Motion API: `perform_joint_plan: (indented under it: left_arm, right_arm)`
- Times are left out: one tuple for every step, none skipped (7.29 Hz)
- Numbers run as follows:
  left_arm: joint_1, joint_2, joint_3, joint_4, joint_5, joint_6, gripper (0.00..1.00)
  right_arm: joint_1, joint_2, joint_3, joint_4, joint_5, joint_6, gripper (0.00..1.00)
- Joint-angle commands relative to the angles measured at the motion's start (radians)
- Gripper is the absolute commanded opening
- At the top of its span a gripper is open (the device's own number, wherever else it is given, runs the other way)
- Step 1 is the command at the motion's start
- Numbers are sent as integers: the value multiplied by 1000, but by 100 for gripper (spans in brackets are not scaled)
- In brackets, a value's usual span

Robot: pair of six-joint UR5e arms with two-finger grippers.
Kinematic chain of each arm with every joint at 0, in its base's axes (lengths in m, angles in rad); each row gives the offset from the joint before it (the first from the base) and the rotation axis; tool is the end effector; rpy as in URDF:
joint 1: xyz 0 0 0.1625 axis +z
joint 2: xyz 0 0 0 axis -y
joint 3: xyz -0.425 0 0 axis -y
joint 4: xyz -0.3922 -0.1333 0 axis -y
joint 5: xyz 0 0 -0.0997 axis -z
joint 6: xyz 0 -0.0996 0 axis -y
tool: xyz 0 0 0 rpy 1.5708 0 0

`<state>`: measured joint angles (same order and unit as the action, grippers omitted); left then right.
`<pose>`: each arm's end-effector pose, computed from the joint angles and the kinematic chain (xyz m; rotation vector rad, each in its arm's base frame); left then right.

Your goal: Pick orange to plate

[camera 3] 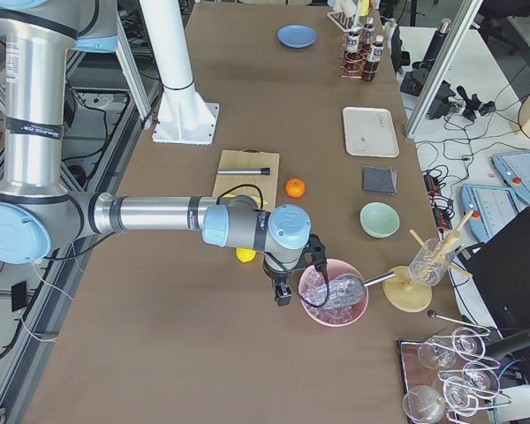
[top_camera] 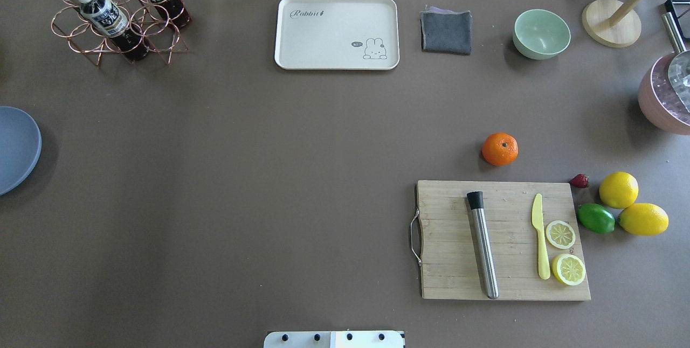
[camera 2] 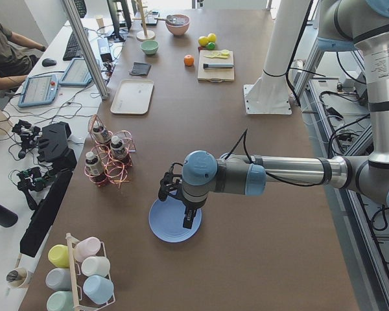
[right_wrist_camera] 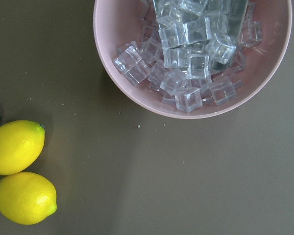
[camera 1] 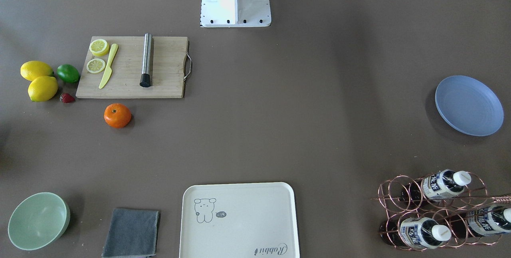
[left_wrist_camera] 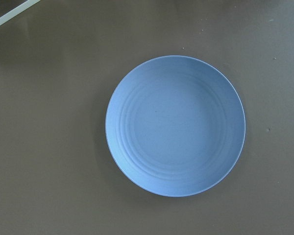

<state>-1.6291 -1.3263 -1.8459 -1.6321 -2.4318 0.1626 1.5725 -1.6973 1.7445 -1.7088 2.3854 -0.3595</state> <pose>-0.0806 -0.3903 0.6183 0.1806 0.8463 0.1373 0.0616 -0.4311 0.6427 0.0621 -0.8194 -0.3006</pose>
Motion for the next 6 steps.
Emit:
perform_joint_plan:
  left_arm:
    - [2, 8, -3, 0, 7, 0, 98]
    - [0, 16, -4, -2, -1, 2, 98]
    - [2, 21, -1, 0, 2, 2, 98]
    - [2, 22, -3, 0, 5, 2, 98]
    - [2, 31, -4, 0, 4, 0, 98]
    - [2, 33, -6, 0, 4, -9, 98]
  right_arm:
    - [-3, -1, 0, 0, 1, -1, 100]
    - [-3, -1, 0, 0, 1, -1, 100]
    - [-3, -1, 0, 0, 3, -1, 100]
    - [-3, -2, 0, 0, 5, -1, 100]
    - [-3, -2, 0, 0, 5, -1, 100]
    - [-3, -4, 0, 0, 5, -1, 100]
